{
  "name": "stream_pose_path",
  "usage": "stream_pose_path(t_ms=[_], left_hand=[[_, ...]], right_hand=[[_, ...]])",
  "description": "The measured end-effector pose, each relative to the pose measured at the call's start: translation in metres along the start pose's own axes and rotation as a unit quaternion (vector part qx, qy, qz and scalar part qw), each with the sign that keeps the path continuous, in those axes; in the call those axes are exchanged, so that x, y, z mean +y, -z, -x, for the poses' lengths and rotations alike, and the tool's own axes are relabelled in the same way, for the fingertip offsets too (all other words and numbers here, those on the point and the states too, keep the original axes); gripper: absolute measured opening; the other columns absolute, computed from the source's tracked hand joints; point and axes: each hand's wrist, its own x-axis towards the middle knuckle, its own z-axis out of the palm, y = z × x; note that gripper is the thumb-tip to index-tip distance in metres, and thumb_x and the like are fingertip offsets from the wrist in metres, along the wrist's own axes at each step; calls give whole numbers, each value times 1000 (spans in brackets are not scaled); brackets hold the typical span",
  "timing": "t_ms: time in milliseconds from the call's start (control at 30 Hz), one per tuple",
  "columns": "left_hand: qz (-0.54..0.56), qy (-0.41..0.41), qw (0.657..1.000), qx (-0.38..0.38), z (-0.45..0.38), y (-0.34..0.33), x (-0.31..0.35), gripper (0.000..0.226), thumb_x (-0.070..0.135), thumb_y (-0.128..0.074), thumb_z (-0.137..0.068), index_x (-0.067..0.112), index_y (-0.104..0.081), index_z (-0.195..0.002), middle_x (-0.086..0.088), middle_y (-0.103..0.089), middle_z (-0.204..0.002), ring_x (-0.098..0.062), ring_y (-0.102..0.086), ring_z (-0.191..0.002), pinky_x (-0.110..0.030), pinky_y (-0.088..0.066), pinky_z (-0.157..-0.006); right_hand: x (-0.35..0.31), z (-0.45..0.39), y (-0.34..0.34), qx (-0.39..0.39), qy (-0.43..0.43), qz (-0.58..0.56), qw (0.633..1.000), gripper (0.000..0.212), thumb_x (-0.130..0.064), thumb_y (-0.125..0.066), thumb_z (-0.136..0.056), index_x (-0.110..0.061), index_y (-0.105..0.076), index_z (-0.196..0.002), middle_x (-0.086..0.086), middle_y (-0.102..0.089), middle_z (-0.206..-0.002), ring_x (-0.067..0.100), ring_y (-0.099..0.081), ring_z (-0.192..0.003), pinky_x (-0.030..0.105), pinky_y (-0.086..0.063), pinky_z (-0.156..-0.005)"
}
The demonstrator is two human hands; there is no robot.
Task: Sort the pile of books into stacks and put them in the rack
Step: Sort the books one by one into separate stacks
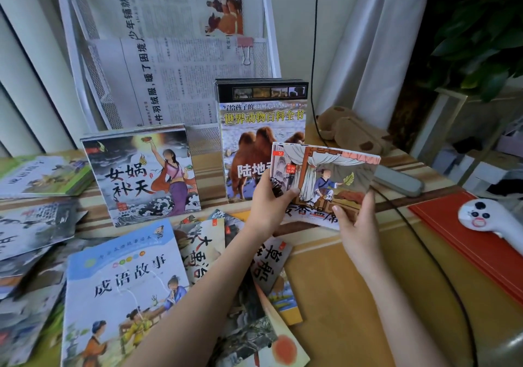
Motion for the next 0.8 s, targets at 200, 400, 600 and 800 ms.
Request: stream_pose_path(t_ms=[200, 400, 600, 800], left_hand=[[-1, -107, 990, 87, 1, 30, 41, 32, 5, -64, -87, 18, -43, -107, 10, -56, -95, 16, -53, -80, -5, -41, -75], [-93, -188, 932, 295, 28, 117, 60, 33, 7, -67, -84, 13, -37, -97, 6, -47, -82, 1, -46, -67, -17, -41, -64], [-300, -42, 862, 407, 40, 207, -6, 58, 30, -70, -83, 3, -44, -128, -17, -47, -120, -34, -43, -110, -46, -38, -97], [-247, 100, 898, 350, 31, 209, -41, 89, 26, -59, -92, 9, 5, -151, -21, -18, -154, -34, -27, -139, -40, -27, -110]], right_hand=[[-50, -10, -20, 50, 88, 13, 995, 47, -12, -57, -93, 3, -38, -133, 18, -59, -119, 27, -60, -106, 21, -46, -83], [-119, 3, -98, -56, 180, 33, 982, 52, -23, -59, -92, 1, -38, -134, 15, -60, -115, 27, -60, -104, 26, -51, -79], [-126, 33, -197, -169, 179, 110, 963, 68, -25, -57, -93, -1, -23, -146, 18, -48, -136, 29, -49, -121, 28, -41, -91], [-92, 41, -239, -215, 170, 223, 936, 84, -33, -54, -93, -17, 4, -152, 20, -21, -148, 37, -35, -131, 42, -43, -102]])
